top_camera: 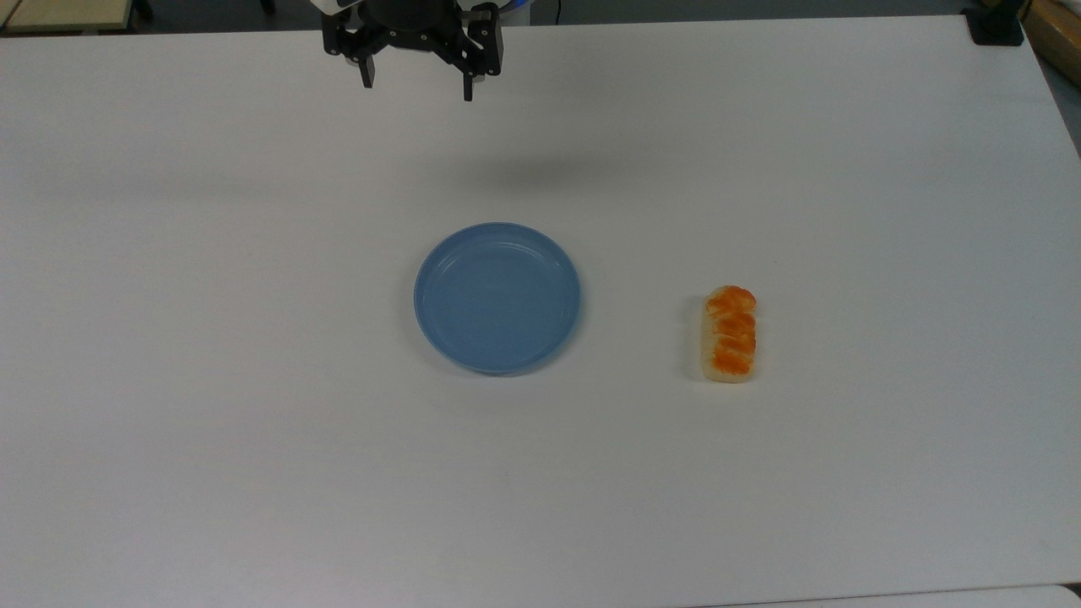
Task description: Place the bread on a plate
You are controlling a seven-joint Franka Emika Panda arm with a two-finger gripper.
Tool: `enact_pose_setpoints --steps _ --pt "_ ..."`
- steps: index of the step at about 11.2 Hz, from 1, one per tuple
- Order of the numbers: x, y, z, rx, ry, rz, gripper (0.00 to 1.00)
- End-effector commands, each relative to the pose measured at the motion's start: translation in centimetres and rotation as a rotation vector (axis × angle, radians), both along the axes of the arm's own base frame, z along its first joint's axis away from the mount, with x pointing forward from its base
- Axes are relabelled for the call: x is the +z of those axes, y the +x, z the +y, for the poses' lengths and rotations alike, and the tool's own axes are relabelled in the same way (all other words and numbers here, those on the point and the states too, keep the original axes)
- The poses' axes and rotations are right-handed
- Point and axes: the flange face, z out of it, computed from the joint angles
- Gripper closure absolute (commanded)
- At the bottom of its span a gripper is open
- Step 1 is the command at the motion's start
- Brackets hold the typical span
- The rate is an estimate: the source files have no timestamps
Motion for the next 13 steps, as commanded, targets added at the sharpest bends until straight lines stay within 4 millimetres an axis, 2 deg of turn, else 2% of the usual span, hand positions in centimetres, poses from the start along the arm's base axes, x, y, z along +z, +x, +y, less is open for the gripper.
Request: enact_pose_setpoints --steps 1,2,4,6,7,10,12,13 --pt "0.0 -0.1 0.2 0.016 0.022 -0.008 0.0" --pt "-0.4 0.2 0.5 0.009 0.044 -0.011 0.0" --pt "-2.0 2.0 2.6 -0.02 0.102 -0.05 0.0" --pt "-3.1 3.3 6.8 -0.072 0.107 -0.073 0.0" --pt "-4.5 4.3 9.3 -0.088 0.11 -0.087 0.0" --pt "-11.3 6.9 18.3 -0.09 0.1 -0.125 0.0" --pt "-15.2 7.8 22.5 -0.086 0.101 -0.137 0.0" --pt "-16.4 8.1 23.9 -0.092 0.115 -0.169 0.0"
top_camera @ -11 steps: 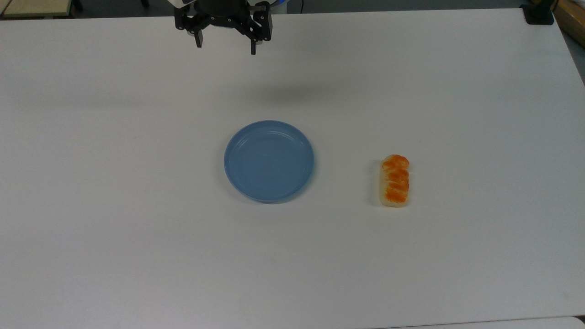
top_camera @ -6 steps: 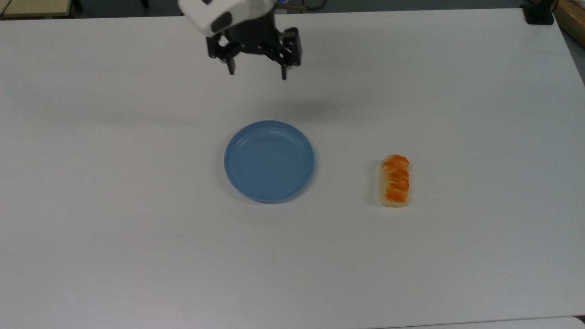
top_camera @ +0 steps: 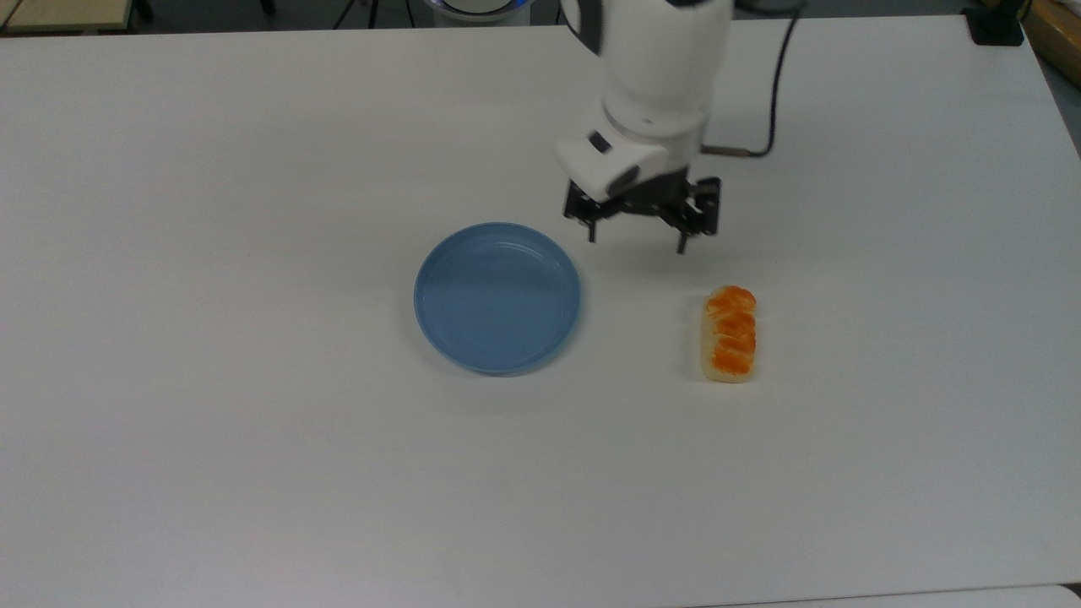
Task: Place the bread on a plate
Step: 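Move the open gripper over the orange-topped bread roll and lower it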
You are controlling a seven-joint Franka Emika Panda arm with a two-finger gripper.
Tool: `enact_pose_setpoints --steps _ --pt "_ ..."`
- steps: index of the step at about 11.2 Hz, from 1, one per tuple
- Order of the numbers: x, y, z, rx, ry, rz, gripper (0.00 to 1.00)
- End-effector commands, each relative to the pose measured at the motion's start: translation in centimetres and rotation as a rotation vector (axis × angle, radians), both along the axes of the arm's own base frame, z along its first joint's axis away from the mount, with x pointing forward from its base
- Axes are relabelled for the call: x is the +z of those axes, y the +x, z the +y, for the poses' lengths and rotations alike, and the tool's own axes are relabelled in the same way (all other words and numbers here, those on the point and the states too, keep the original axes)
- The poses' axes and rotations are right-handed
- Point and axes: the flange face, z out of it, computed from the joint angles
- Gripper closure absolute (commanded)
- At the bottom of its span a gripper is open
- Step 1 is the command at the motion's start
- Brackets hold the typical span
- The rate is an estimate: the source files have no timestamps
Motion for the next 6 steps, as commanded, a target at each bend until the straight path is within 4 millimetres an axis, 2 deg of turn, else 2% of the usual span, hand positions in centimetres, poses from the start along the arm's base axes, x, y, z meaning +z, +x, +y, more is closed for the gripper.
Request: enact_pose_setpoints --steps 1,5,6 --pt "-3.6 1.6 4.1 -0.037 0.017 -0.069 0.0" --pt "-7.3 1.5 8.2 -0.076 0.05 -0.122 0.0" --pt "-8.2 1.6 8.6 -0.085 0.048 -0.133 0.0"
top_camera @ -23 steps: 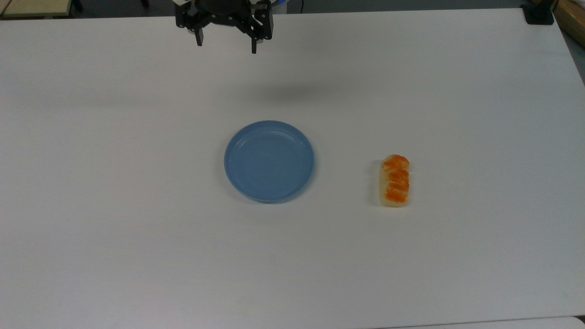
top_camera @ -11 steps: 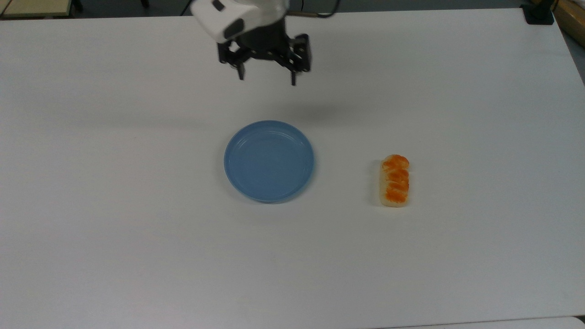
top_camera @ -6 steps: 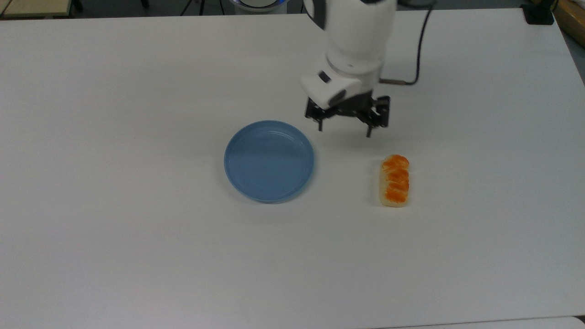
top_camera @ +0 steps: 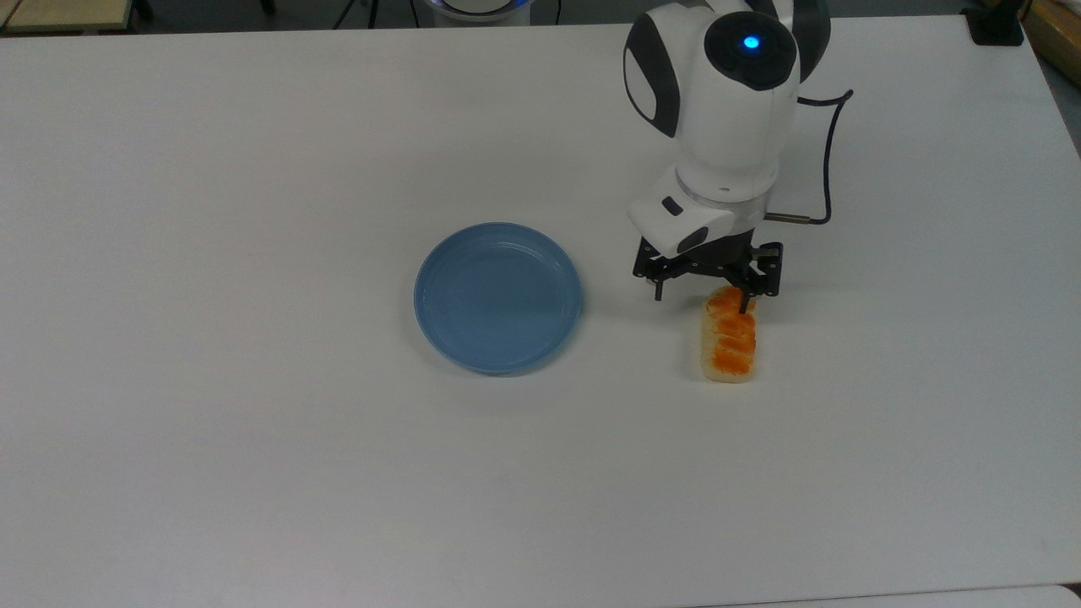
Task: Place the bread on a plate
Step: 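Move the open gripper over the orange-topped bread roll and lower it, then close the gripper on the bread roll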
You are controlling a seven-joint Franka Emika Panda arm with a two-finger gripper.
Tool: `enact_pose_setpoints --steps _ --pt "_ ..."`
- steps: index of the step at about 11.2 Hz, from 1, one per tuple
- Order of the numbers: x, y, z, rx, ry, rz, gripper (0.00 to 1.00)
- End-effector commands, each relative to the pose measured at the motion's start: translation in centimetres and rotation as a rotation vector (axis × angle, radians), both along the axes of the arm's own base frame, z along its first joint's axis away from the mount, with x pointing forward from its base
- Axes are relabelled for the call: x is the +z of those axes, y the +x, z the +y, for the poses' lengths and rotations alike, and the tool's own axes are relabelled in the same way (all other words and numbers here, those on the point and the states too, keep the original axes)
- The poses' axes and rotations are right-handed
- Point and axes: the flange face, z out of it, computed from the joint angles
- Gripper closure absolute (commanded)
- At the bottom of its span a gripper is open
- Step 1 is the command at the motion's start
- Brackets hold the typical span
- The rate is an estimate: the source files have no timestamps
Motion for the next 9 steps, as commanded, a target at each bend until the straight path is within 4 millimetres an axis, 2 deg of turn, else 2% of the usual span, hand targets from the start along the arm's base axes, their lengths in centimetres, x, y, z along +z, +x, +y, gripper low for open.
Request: enact_pose_setpoints --steps 1,4,5,6,7,8,9 --pt "-2.1 0.3 2.7 -0.031 -0.003 -0.05 0.0" --pt "-4.3 0.1 4.7 -0.043 -0.024 -0.107 0.0" --pt "-4.5 0.1 4.9 -0.043 -0.046 -0.125 0.19" --pt "-4.5 0.0 5.1 -0.04 -0.066 -0.138 0.52" --pt "-4.3 -0.2 5.4 -0.035 -0.065 -0.142 0.81" --pt "-4.0 -0.1 5.3 -0.037 -0.063 -0.146 0.97" --pt "-2.9 0.0 5.0 -0.037 -0.059 -0.155 1.0"
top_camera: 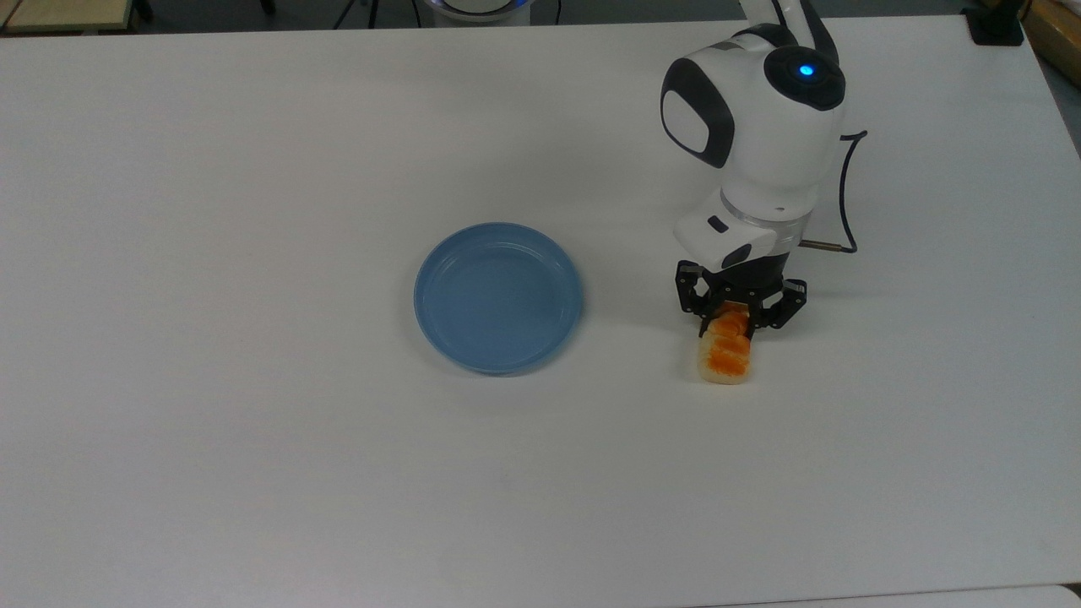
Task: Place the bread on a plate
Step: 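Close the gripper on the bread roll, then lift the bread roll and carry it over the blue plate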
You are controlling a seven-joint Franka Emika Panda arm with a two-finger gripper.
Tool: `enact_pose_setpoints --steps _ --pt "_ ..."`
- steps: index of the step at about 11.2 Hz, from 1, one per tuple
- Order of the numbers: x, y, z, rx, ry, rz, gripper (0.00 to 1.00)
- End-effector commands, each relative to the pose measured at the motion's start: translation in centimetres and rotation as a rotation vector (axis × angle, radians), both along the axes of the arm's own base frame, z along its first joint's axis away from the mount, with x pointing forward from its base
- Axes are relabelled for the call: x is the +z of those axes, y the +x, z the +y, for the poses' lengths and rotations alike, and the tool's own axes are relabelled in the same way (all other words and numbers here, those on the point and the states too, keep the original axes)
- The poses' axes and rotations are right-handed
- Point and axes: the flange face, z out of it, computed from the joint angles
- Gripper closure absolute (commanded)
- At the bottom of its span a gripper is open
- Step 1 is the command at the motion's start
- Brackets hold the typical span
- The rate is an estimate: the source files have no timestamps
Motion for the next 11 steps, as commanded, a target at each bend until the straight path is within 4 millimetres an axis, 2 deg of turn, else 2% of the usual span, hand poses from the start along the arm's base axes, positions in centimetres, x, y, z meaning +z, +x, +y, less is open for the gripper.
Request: enact_pose_setpoints --steps 1,2,4,6,8,10,11 --pt "4.8 0.4 -0.6 -0.015 0.011 -0.068 1.0" --pt "7.9 0.2 -1.7 -0.001 0.0 -0.071 1.0" --pt "10.9 0.1 -7.5 0.033 -0.095 0.049 0.99" --pt "11.6 0.5 -13.4 -0.004 -0.146 0.122 0.99" --pt "9.2 0.5 -17.1 -0.048 -0.173 0.178 0.97" --pt "4.8 -0.2 -18.7 -0.06 -0.189 0.244 0.88" --pt "3.6 -0.3 -19.3 -0.066 -0.19 0.257 0.86"
